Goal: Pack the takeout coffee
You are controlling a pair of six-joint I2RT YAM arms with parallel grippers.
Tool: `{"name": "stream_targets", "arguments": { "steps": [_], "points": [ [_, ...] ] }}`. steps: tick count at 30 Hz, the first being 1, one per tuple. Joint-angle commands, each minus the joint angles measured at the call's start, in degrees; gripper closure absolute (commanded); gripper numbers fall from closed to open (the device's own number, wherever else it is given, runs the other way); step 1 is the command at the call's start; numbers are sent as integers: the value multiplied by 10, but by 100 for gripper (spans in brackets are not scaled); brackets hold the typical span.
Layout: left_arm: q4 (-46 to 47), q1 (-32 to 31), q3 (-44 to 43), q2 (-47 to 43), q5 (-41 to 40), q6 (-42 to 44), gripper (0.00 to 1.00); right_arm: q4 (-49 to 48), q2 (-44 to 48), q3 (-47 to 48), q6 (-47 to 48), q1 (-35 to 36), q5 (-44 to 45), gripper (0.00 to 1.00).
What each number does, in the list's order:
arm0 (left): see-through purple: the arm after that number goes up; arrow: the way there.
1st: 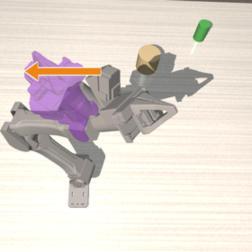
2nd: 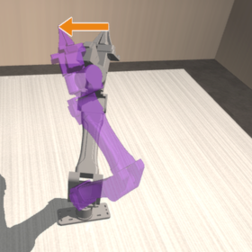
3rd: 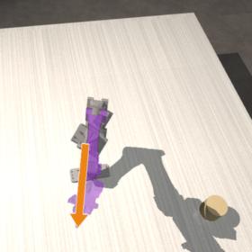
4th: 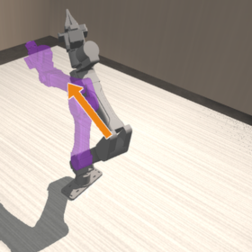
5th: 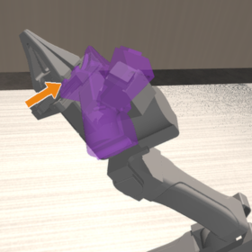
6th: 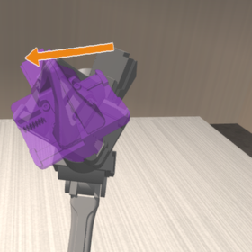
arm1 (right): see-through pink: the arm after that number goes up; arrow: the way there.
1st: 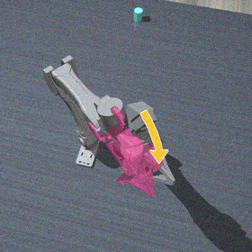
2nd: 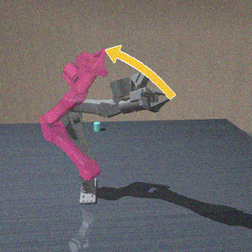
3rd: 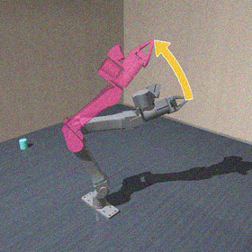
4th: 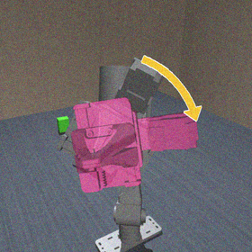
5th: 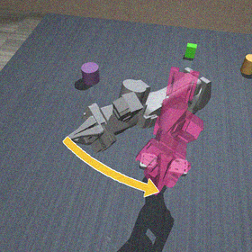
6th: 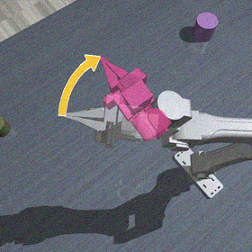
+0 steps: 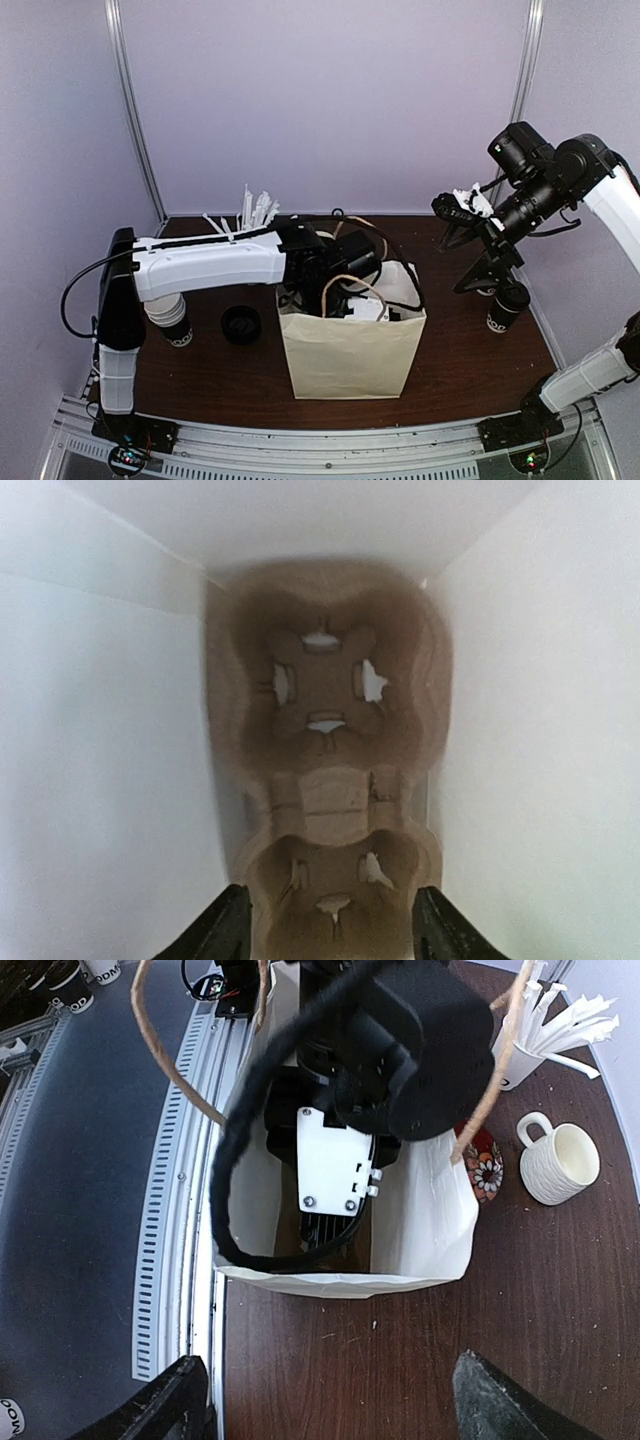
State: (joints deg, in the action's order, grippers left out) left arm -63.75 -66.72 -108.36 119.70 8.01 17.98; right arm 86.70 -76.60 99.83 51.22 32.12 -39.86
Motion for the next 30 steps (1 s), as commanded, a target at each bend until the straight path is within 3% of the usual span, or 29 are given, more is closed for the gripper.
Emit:
{"name": "stream_targets", "arguments": {
  "steps": [1, 15, 22, 30],
  "points": [
    [16, -2, -14, -54, 0, -10, 42, -2, -8, 12, 0, -10, -22, 11],
    [-2, 4, -116, -102, -16, 2, 41, -26, -35, 10, -22, -23, -49, 11],
    [-4, 4, -147, -158, 15, 25, 41, -17, -45, 23, -19, -59, -64, 12],
    [36, 13, -117, -253, 62, 35, 46, -16, -61, 23, -23, -110, -95, 12]
  ]
}}
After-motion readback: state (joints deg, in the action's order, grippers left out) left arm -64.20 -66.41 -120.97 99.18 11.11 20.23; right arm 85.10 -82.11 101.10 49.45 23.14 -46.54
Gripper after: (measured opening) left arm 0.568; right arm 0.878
